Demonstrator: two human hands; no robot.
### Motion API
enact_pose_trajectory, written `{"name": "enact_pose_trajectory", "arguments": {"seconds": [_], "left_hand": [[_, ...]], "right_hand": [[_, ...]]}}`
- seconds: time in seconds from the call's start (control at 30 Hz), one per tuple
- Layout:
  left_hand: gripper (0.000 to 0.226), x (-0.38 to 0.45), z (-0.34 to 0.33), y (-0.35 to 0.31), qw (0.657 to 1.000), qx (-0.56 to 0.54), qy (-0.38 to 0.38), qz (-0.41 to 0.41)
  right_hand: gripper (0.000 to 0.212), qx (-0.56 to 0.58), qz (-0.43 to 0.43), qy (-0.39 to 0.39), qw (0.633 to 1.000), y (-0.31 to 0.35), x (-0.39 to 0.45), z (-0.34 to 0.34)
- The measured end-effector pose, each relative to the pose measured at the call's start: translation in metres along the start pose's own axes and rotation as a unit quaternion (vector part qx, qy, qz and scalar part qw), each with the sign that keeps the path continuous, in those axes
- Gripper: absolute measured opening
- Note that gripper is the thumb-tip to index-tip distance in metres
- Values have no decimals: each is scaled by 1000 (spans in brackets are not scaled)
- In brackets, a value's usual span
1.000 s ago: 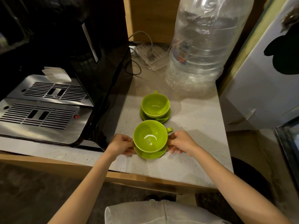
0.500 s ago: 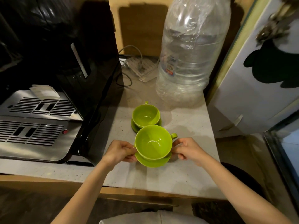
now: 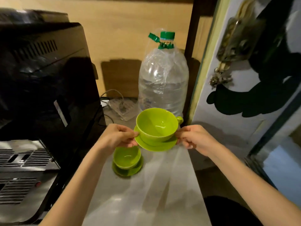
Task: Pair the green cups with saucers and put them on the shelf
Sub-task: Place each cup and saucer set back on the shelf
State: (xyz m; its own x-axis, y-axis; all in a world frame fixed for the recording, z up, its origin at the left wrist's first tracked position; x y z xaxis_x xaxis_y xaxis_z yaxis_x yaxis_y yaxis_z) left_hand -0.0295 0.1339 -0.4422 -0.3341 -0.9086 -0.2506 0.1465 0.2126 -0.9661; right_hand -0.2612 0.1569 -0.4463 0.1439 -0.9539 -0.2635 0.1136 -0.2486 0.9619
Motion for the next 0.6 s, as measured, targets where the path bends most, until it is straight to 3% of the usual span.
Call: {"name": "enact_pose_trajectory", "arguments": {"seconds": [0.13, 0.6], "left_hand": [[12, 15, -4, -61, 999, 15, 11, -36], [16, 36, -18, -264, 990, -13, 38, -137]], "right_hand": [[19, 37, 40, -20, 998, 55, 0, 22], [13, 93, 151, -85, 980, 234, -13, 85]]}}
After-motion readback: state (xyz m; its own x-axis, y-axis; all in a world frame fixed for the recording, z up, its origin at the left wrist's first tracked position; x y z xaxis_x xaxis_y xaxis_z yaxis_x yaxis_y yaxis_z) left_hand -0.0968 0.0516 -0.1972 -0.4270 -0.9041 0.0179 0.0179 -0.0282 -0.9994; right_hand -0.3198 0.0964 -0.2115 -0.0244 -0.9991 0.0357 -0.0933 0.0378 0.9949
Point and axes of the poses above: each hand's wrist, its own x-axis towards the middle knuckle, its own z-axis out of the back of the hand, y = z × x, the point moved 5 cm from there along x, towards the middle knuckle, and after that the axes turned 7 degrees about y, right-handed, at the moved point
